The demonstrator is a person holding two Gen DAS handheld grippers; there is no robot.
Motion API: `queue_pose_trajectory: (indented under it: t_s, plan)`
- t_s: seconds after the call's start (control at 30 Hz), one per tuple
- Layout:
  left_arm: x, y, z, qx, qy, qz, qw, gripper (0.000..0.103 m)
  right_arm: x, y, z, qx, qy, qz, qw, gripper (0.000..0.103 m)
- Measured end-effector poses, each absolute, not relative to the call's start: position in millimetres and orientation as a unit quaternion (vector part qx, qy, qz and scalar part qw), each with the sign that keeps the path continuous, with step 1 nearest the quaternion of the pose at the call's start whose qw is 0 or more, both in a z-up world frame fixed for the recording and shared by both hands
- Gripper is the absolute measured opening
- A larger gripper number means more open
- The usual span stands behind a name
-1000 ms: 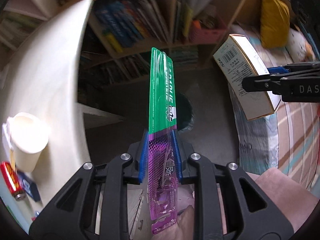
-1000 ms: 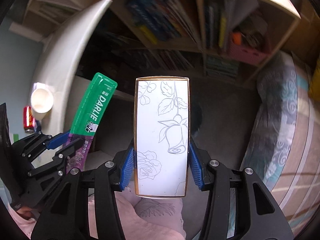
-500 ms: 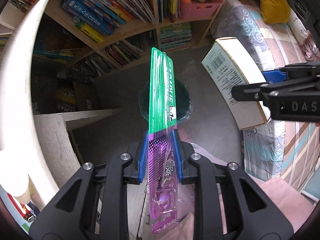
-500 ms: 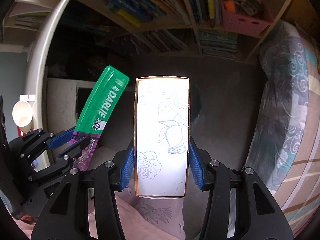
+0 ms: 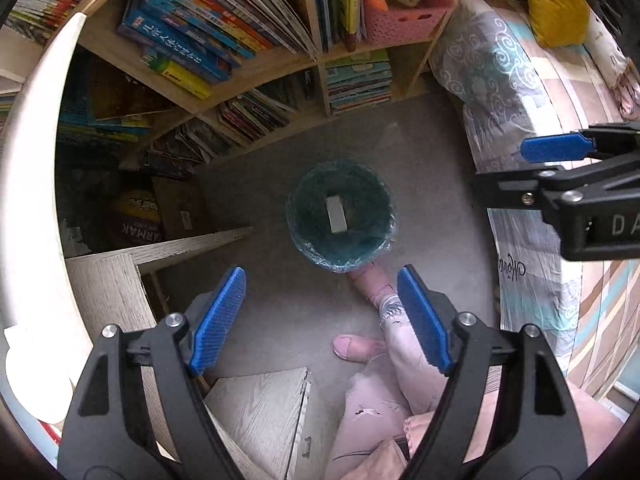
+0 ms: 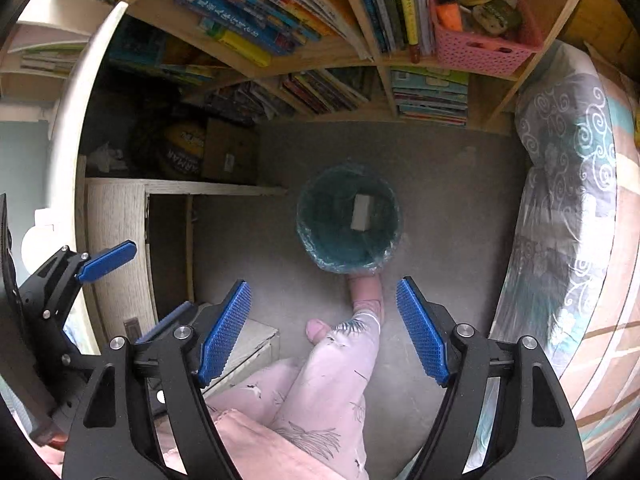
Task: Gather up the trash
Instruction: 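Swing both open tools back over the table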
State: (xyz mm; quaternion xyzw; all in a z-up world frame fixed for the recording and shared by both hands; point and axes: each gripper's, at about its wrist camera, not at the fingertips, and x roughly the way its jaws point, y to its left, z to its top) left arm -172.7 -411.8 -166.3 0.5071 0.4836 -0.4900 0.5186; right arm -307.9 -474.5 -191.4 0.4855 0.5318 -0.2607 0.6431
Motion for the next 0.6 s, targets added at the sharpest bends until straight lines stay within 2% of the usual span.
queue_pose_trajectory:
  t_s: [0.43, 0.6]
  plan:
    - [-148.5, -397.1, -130.4, 0.466, 0.486, -0.472, 0.569, 0.077, -278.2, -475.4, -157.2, 0.437, 0.535, -0.219, 0.689, 0.078]
    - [-119.3, -371.2, -100.5, 0.431, 0.490, -0.444, 0.614, 0.083, -234.1, -464.7, -132.2, 0.386, 0.544, -0.166, 0.726, 0.078]
